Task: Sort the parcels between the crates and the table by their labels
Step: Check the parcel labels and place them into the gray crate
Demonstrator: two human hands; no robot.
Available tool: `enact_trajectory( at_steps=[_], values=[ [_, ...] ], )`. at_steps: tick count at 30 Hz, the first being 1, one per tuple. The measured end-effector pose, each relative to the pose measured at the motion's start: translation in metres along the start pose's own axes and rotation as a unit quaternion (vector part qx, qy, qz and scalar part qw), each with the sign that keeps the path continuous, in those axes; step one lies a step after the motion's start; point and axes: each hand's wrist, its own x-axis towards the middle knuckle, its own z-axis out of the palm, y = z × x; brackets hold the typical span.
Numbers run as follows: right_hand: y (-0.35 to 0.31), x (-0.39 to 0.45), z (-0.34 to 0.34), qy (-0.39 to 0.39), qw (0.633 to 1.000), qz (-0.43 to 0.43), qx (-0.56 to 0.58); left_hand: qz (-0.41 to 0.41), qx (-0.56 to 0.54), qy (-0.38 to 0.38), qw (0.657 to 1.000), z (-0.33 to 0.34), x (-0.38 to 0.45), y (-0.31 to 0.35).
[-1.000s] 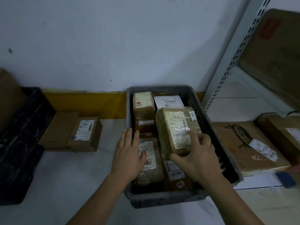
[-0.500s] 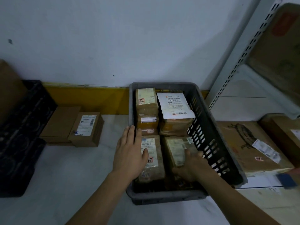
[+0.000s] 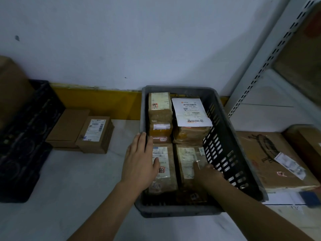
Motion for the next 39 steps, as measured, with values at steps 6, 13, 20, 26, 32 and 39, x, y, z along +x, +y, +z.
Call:
enact_trajectory(
  at_steps=[6,13,20,26,32,39],
  values=[
    [-0.005,-0.015,-0.019,0.065,0.997,-0.007,-0.036,0.007,-0.005,0.000,1.000,-0.005,0.000,0.000],
    [-0.047,-0.063,-0.059,0.281,0.954,-0.093,0.045,-0.049,-0.003,0.036,0.998,-0.022,-0.001,-0.031],
    [-0.129,-0.087,-0.084,0.384,0.904,-0.166,0.086,-0.119,0.070,0.033,0.990,-0.045,0.005,-0.114],
    [-0.228,-0.093,-0.102,0.383,0.899,-0.194,0.086,-0.152,0.076,-0.008,0.985,-0.059,-0.002,-0.212],
    [-0.305,-0.070,-0.091,0.337,0.924,-0.161,0.086,-0.138,0.052,-0.066,0.987,-0.051,0.011,-0.277],
    [-0.341,-0.031,-0.064,0.265,0.953,-0.122,0.086,-0.128,0.014,-0.127,0.983,-0.029,0.035,-0.304]
  ],
)
